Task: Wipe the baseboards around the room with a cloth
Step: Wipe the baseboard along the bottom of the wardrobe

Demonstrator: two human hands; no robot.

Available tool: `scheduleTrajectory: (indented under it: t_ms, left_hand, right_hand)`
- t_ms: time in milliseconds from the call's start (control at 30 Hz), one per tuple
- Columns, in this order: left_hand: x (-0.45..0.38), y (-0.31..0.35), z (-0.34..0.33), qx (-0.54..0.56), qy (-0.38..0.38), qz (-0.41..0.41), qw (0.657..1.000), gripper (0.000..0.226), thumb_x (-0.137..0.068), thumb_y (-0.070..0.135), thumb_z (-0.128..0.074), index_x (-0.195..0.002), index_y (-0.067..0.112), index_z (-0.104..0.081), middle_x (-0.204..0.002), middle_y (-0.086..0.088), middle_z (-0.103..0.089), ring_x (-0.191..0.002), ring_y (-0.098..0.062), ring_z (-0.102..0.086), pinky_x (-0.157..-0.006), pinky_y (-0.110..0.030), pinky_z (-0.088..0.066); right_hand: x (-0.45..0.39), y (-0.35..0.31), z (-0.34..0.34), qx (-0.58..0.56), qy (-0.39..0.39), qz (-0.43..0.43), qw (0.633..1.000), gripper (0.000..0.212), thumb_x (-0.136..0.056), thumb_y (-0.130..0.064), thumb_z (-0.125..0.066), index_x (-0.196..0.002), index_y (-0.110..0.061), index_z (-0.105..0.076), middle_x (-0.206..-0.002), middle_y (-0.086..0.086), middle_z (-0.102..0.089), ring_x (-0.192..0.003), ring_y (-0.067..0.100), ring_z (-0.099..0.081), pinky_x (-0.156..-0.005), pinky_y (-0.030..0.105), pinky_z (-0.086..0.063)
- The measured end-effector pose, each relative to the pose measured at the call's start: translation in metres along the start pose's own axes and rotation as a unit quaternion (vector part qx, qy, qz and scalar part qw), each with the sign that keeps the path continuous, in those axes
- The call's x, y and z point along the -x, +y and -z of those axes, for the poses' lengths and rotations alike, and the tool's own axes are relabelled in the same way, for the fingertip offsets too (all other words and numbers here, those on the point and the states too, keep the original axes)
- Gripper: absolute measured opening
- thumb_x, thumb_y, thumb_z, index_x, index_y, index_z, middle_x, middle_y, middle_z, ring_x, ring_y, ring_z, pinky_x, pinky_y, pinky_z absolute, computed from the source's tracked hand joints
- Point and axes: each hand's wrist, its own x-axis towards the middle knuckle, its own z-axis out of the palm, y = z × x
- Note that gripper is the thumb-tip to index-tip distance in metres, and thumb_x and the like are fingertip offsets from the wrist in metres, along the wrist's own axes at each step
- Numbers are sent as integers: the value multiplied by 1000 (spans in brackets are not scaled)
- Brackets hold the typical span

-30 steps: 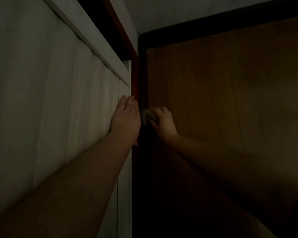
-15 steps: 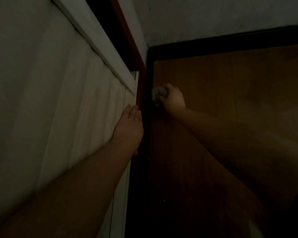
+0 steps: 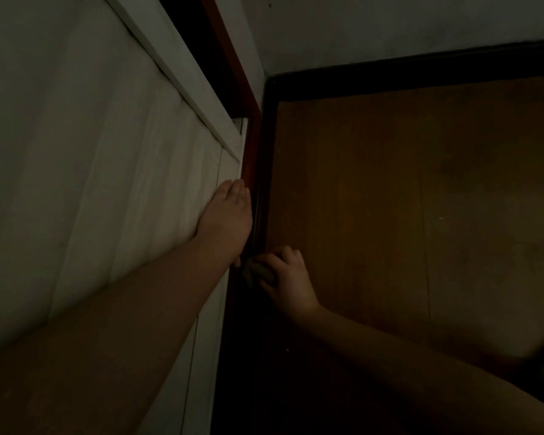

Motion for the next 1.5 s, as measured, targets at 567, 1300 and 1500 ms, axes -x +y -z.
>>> scheduleTrajectory:
  t_ms: [567, 1300, 1500]
  left_hand:
    - [1, 0, 2, 17, 20, -14, 1000, 113, -84, 47, -68, -151, -12, 0, -163, -27, -2, -152, -39, -1, -123, -50, 1]
    - [-2, 0, 0, 62, 34, -4, 997, 133, -65, 45, -85, -152, -11, -1, -162, -25, -6, -152, -35, -5, -124, -43, 2]
    - [0, 0, 4, 65, 4, -2, 998, 151, -55, 56, -89, -151, -10, 9, -162, -28, 4, -152, -36, 3, -123, -44, 5]
  right_hand:
    - [-135, -6, 51, 132, 73, 27, 988, 33, -87, -15, -67, -120, -18, -66, -118, 12, -53, -107, 29, -44, -87, 26, -29]
    - [-117, 44, 78, 71, -4, -78, 994, 45, -89, -22, -66, -133, -20, -56, -122, 12, -49, -116, 32, -44, -95, 37, -36]
    - [-55, 54, 67, 38, -30, -77, 996, 45, -87, -19, -69, -131, -20, -59, -115, 10, -52, -112, 29, -46, -93, 34, -36]
